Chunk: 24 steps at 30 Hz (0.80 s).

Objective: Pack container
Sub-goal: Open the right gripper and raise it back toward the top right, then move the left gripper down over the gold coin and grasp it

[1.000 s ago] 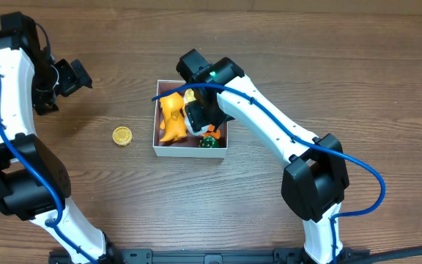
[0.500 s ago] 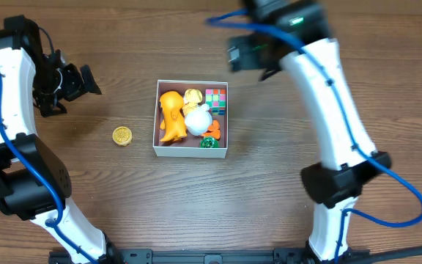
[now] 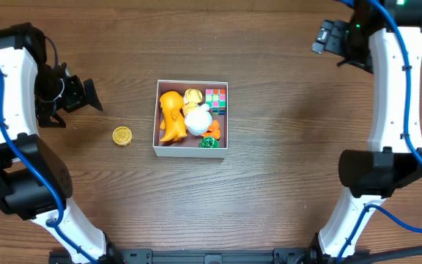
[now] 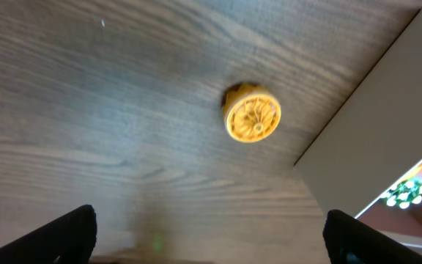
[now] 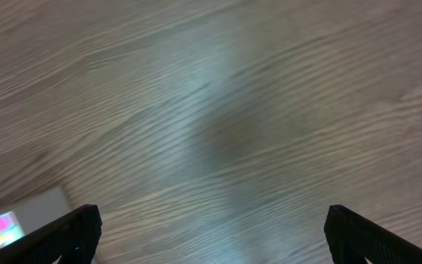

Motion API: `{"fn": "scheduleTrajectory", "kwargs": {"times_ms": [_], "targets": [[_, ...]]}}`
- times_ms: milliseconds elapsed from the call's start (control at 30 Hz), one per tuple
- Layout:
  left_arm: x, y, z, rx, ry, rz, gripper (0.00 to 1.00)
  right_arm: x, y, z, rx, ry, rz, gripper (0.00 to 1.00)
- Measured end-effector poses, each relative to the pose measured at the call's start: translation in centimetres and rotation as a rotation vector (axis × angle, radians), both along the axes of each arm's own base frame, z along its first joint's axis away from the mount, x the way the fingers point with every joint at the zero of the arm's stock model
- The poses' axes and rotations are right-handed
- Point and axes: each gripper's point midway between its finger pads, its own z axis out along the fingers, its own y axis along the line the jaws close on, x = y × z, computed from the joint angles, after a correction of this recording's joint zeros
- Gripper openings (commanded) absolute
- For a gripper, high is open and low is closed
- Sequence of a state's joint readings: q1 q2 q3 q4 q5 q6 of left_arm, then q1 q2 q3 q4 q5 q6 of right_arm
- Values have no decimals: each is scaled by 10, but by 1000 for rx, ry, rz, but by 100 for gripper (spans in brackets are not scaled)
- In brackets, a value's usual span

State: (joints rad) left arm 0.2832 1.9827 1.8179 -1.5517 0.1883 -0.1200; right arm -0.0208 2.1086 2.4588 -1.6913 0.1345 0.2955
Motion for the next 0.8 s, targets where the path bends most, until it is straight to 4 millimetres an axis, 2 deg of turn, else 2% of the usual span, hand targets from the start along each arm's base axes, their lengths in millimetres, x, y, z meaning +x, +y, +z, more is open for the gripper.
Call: {"fn": "scheduleTrajectory", "kwargs": {"times_ms": [100,233,400,500,567,667,800], "targets": [[-6,-11,0,10,34,-41,91,-4,-17,-19,2,50,-40,100],[-4,-31,-1,82,54,-124,96,-3,-28,-43,5,88,-65,100],[11,-67,-4,193,7,-247,96,1,-31,-78,6,121,-71,100],[12,-84,-4,215,-3,-292,96,0,-32,-98,4,145,-72,100],[11,-88,-4,223,1,-302,97,-3,-32,-109,2,165,-73,100],[8,-84,-4,235,12,-296,97,-5,-35,-120,-14,177,-76,100],[4,-80,-11,240,36,-293,98,-1,-40,-126,-42,165,-82,100]]}}
